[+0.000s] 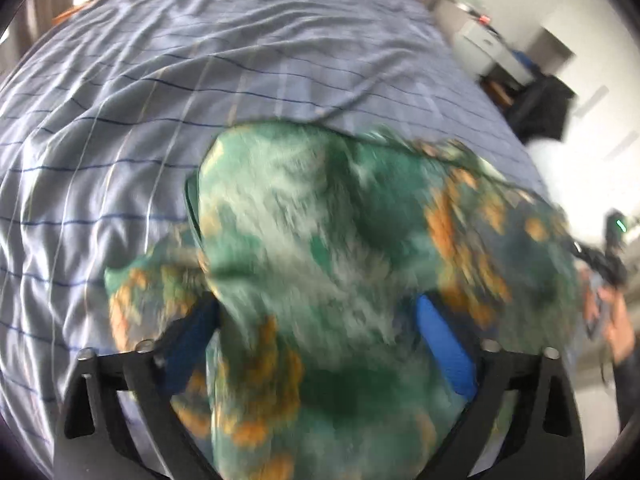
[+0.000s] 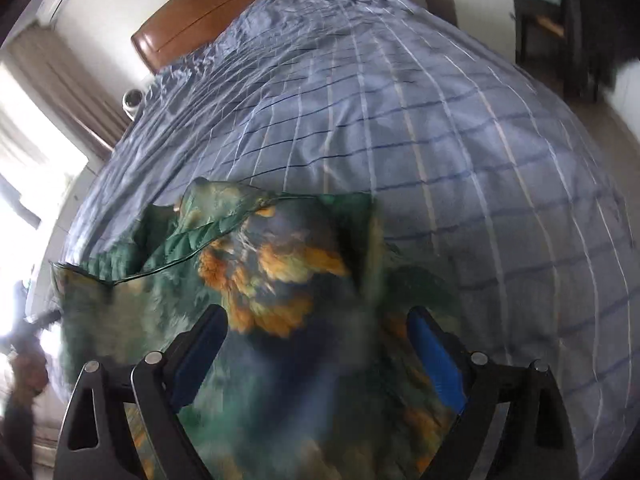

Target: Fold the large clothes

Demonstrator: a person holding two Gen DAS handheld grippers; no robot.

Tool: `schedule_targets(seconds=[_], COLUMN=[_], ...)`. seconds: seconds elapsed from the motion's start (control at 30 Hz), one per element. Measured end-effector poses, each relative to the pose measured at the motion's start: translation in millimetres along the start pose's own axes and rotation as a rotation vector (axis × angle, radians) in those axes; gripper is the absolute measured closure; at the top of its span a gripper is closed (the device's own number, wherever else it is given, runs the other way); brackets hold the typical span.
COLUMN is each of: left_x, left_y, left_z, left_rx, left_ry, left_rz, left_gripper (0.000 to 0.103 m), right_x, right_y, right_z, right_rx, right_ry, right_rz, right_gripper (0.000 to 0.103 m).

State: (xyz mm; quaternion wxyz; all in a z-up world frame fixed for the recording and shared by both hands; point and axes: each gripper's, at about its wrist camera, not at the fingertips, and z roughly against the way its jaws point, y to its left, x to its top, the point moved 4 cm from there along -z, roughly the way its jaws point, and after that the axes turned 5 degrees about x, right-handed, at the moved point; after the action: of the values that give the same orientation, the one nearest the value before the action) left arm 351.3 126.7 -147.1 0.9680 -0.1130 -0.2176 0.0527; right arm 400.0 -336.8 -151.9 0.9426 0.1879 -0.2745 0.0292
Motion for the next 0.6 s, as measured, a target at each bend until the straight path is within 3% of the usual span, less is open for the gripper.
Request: schedule_targets(seconds=[0.03,0.07,0.1,0.23,0.33,0.43,0.5,0.6], left_x=[2,3,5,16,29,39,38,21], left_y=[2,5,8,18,17,8,10,16], left_z=[-4,-6,-4,31,53,54,32,-19], left_rx=[0.019,0.044,0.052,0.087,0.125,0.233,0.303,0.360], left_ry=[0.002,0.003,-0.001,-0.116,-0.212,-0.301,-0.308,-0.265], left_rz=[0.025,0.040,0.052,0.082,0.080,0.052,0.040,0.043], left_gripper=[0.047,0.080,0.087,0.092,0.092,0.092,0.092,0.091], right_x=[0,0,1,17,39,56,59,54], right_y=[4,11,18,46,62,81,79,55], right_z=[-4,-8,-10,22,51,66,55,8], right_rx=[-0.001,-0.021,-0.092,-0.281,-0.297,-0.313,-0.338,-0.388], right_ry=[-0.006,-0.005,-0.004,-0.133,-0.273,-0.410,-0.423,-0.343], right_rz=[0.010,0.030,0.064,0.222,0.262,0.291,0.292,0.269], right_gripper=[0.023,0.057,0.087,0.089,0.090,0.090,0.090,0.090])
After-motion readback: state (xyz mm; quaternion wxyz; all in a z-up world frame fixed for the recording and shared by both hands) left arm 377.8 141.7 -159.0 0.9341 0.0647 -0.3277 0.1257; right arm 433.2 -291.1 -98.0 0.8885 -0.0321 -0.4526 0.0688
